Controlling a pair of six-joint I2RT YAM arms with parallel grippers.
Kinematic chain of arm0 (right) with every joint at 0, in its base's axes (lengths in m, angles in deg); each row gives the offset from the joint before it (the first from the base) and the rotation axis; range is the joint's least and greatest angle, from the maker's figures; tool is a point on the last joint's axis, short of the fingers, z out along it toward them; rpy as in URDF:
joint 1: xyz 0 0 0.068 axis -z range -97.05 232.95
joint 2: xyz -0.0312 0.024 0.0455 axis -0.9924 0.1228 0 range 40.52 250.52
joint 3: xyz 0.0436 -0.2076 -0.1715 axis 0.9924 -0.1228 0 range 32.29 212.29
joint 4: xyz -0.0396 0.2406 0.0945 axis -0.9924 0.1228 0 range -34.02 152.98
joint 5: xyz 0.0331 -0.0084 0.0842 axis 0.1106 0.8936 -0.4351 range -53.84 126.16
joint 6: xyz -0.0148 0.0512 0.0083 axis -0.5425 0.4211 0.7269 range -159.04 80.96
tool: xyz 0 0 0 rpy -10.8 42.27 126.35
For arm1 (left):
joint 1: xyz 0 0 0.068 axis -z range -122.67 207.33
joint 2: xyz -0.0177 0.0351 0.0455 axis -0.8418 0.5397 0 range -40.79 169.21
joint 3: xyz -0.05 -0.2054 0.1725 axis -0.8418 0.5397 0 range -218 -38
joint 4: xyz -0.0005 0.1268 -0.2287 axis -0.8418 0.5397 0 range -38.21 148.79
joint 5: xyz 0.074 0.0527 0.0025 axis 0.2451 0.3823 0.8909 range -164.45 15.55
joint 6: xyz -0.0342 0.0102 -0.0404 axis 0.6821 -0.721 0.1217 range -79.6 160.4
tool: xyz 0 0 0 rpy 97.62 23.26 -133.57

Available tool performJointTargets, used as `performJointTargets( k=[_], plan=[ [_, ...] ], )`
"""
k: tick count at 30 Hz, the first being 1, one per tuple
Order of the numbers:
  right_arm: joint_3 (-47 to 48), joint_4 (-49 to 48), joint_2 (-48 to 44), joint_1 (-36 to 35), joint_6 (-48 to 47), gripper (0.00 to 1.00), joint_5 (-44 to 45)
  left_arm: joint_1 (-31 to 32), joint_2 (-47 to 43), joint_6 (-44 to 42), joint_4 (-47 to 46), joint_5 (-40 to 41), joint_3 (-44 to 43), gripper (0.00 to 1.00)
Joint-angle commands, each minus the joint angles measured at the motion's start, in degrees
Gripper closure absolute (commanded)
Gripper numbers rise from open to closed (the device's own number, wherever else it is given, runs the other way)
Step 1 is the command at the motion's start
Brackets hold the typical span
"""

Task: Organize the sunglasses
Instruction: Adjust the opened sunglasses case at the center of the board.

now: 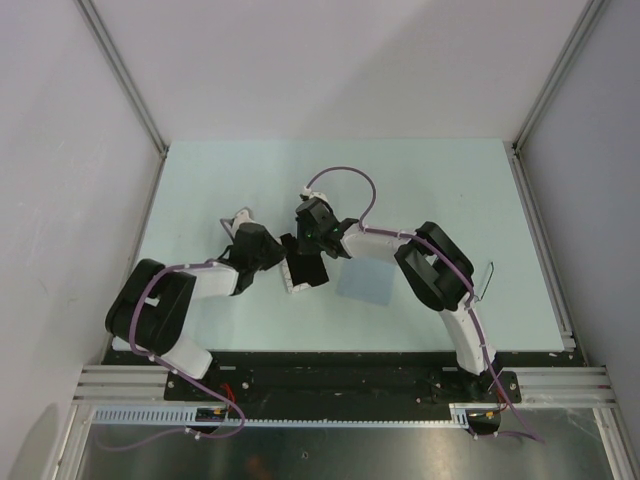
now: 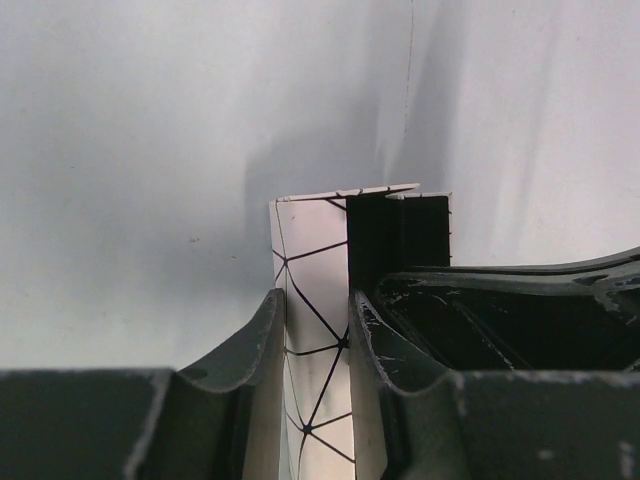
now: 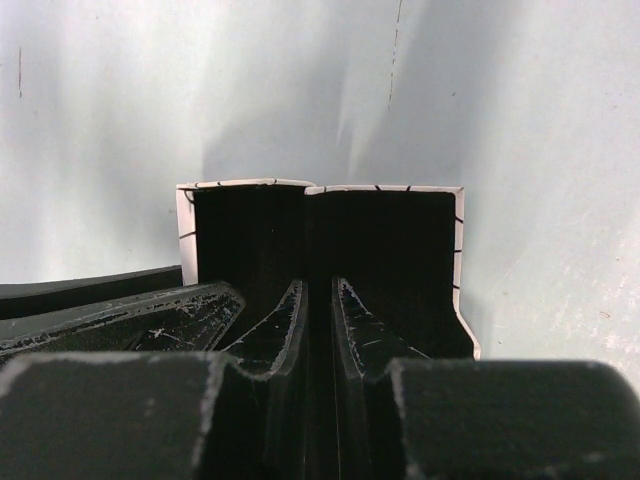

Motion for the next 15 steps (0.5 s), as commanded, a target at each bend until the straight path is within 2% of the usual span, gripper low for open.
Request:
performJointTargets(
  k=[1, 8, 15],
  plan=[
    [-2.4, 6.6, 6.0, 1.3, 0.0, 1.0, 3.5, -2.4, 0.0, 2.9, 0.5, -3.8, 4.1, 1.0],
    [-2.3, 6.8, 6.0, 1.5, 0.5, 1.0, 3.3, -5.0, -2.1, 6.8, -6.3, -5.6, 9.4, 1.0],
    [-2.2, 6.6, 6.1, 1.7, 0.7, 1.0, 2.6, -5.5, -2.3, 6.7, -9.2, -8.8, 10.1, 1.0]
  ],
)
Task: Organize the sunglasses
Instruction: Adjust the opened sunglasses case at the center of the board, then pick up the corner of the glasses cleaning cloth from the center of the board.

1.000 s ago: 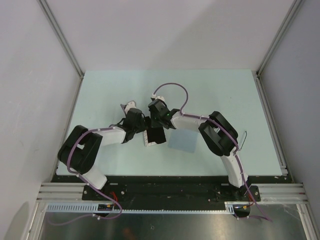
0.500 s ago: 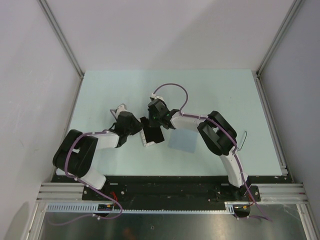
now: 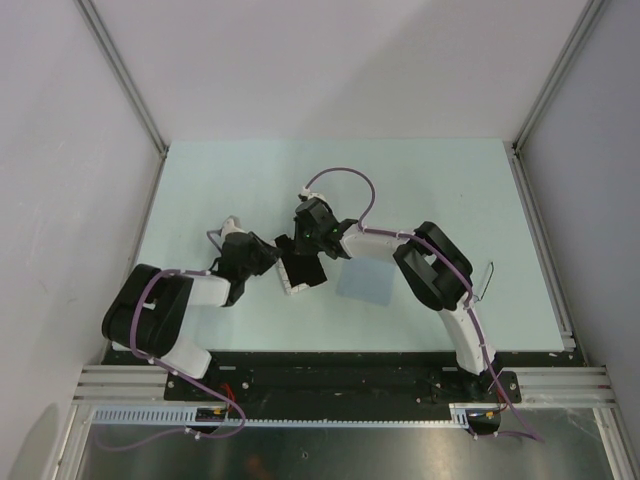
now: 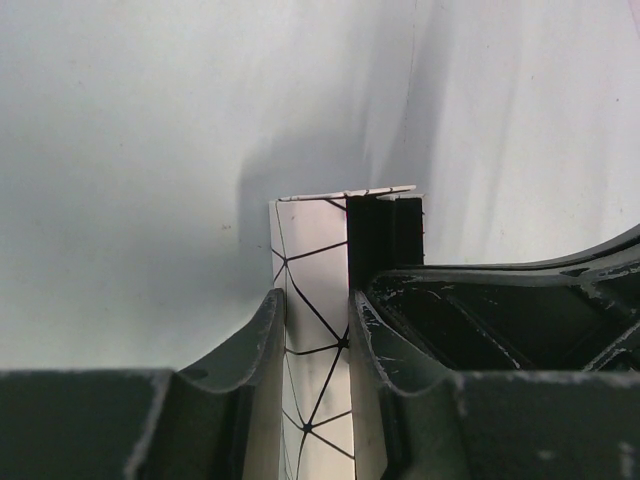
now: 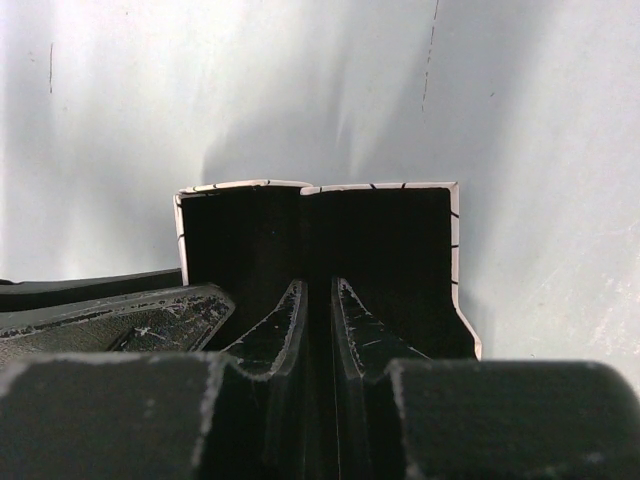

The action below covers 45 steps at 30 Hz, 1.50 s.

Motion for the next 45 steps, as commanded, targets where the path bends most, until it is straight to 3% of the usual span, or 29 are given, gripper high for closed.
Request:
performJointTargets(
  k=[1, 3, 4, 7, 12, 16, 26, 34, 40, 45],
  plan=[
    [-2.1, 7.9, 5.5, 1.7, -0.4, 1.0, 4.7, -1.0, -0.3, -0.2, 2.9, -3.7, 1.6, 0.99],
    [-2.1, 6.9, 5.1, 1.5, -1.2, 0.98, 4.4, -1.1, 0.1, -1.3, 2.8, -4.9, 0.9, 0.96],
    [-2.1, 6.5, 4.4, 1.2, -1.9, 0.93, 4.4, -1.0, 0.2, -1.8, 2.9, -5.3, 0.2, 0.86],
    [-0.7, 6.1, 3.3, 1.2, -2.8, 0.82, 3.6, -1.0, -0.4, -3.0, 2.9, -6.3, -0.6, 0.73],
    [4.8, 8.5, 1.4, 1.2, -4.7, 0.69, 3.7, -1.0, -0.8, -5.4, 4.0, -7.7, -3.4, 0.61],
    [7.3, 10.1, 0.7, 1.3, -5.5, 0.64, 4.0, -1.0, -1.1, -6.6, 5.7, -8.0, -5.5, 0.5],
    [6.0, 10.1, -6.5, 1.4, -6.2, 0.53, 4.2, -1.1, -6.3, -10.2, 10.5, -6.3, -7.1, 0.42],
    [1.4, 12.0, -17.3, 2.2, -7.3, 0.36, 6.7, -1.0, -13.1, -14.0, 15.4, -5.1, -6.9, 0.34],
    [-9.2, 16.6, -27.5, 5.0, -6.6, 0.35, 10.6, -0.2, -18.6, -17.2, 17.8, -8.9, -6.7, 0.28],
    [-21.2, 20.4, -38.5, 9.8, -6.4, 0.35, 14.4, 4.8, -21.6, -18.8, 18.7, -12.2, -10.6, 0.21]
  ],
)
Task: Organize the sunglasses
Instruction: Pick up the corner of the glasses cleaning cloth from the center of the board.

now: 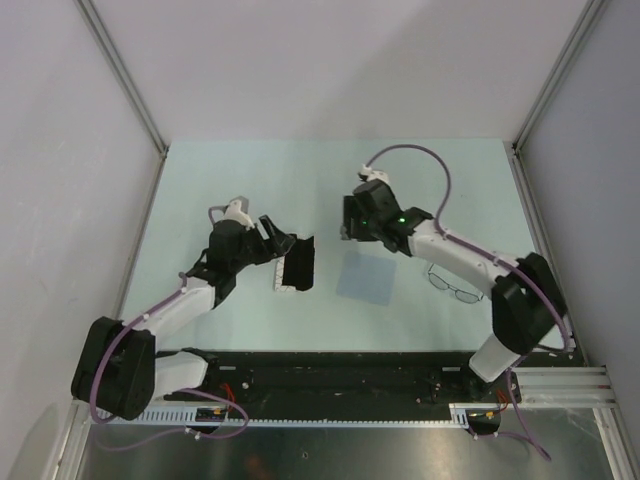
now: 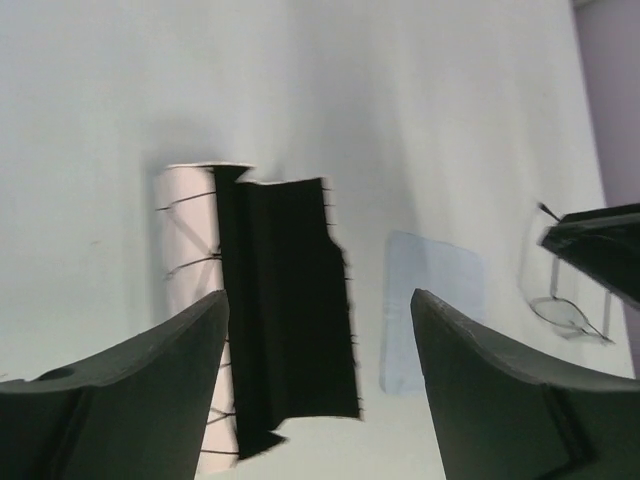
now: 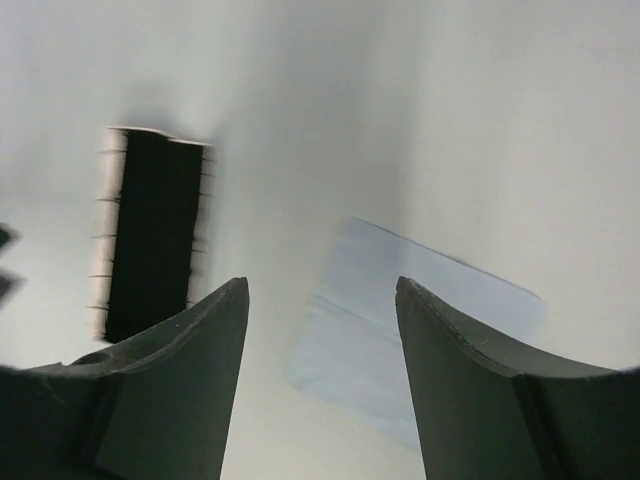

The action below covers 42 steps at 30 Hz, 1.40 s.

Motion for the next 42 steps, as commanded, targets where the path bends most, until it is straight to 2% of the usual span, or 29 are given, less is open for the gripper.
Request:
performJointTargets(
  k=[1, 7, 11, 16, 22, 36, 42],
  plan=[
    [-9.4, 5.2, -9.3, 4.1, 0.3, 0.35, 5.6, 4.7, -2.3, -3.3, 0.1, -4.3, -6.0, 0.2],
    [-19.4, 4.5, -17.2, 10.1, 2.2, 0.44, 4.0, 14.8, 6.1, -4.2, 0.3, -3.2, -15.4, 0.2],
    [-21.5, 3.0, -16.3, 11.9, 1.6, 0.53, 2.7, 19.1, 16.1, -3.8, 1.4, -3.1, -22.1, 0.26],
    [-21.6, -0.3, -12.3, 13.6, 1.0, 0.57, 0.9, 22.1, 27.7, -5.8, 7.1, 0.3, -31.4, 0.35],
    [-21.6, -0.4, -9.3, 14.5, 0.8, 0.59, -1.2, 22.8, 33.5, -8.3, 10.4, 2.4, -35.4, 0.4],
    [-21.9, -3.0, -2.9, 14.9, 0.4, 0.59, -3.6, 23.3, 40.4, -10.9, 14.6, 7.0, -38.7, 0.37],
    [-21.8, -3.9, -0.9, 15.2, 0.6, 0.62, -3.3, 23.4, 44.3, -11.2, 15.7, 7.2, -41.0, 0.44]
  ],
)
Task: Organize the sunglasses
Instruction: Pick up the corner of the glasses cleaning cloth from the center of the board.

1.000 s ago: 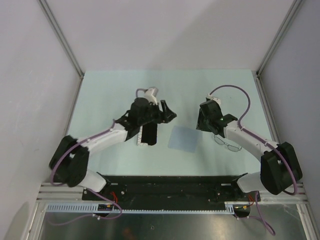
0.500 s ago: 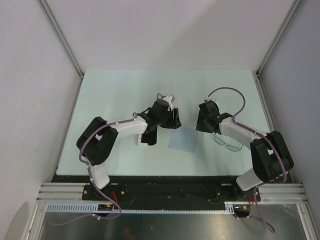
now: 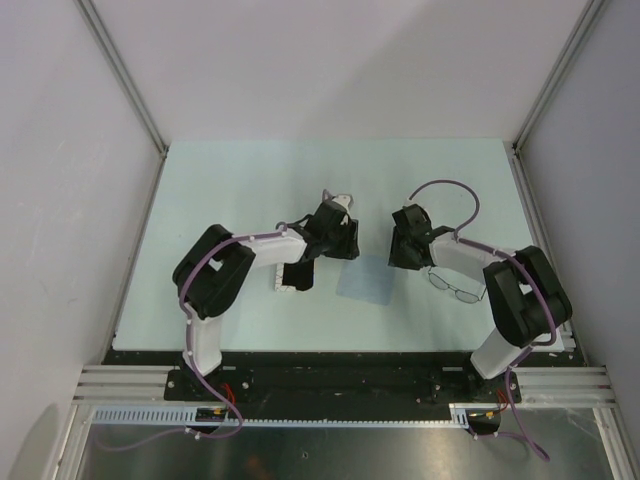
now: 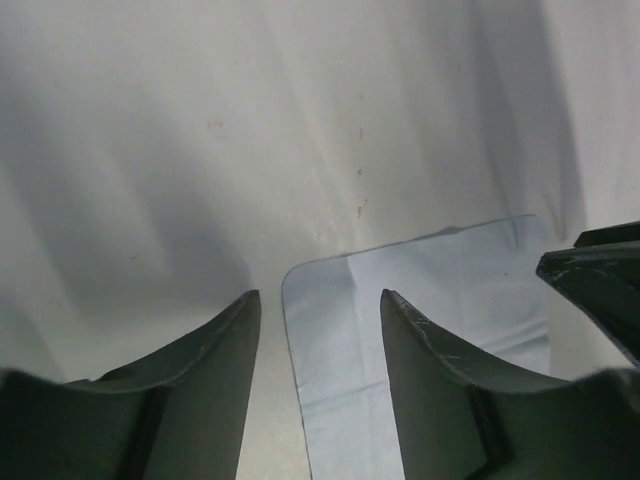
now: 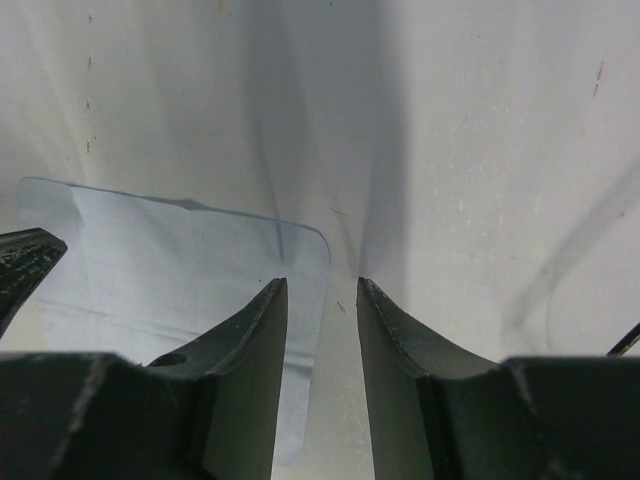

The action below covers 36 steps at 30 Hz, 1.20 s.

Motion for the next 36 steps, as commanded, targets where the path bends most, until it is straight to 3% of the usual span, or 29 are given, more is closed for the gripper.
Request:
performJointTargets(
  k=[1, 9, 23, 36],
  plan=[
    [-0.2, -2.3, 1.2, 0.5, -0.2, 0.63, 0.2, 0.4, 2.2, -1.8, 1.3, 1.2, -3.3, 0.47],
    [-0.3, -3.5, 2.1, 0.7, -0.6, 0.72, -0.5, 0.4, 3.2, -1.7, 2.0, 0.2, -3.8, 0.57],
    [-0.1, -5.0, 5.1, 1.4, -1.2, 0.75, -2.5, 0.5, 3.6, -0.5, 3.0, -1.1, -2.9, 0.57],
    [-0.1, -4.6, 4.8, 1.2, -1.4, 0.9, -2.5, 0.6, 3.6, -1.1, 3.5, -2.1, -2.3, 0.64]
  ],
)
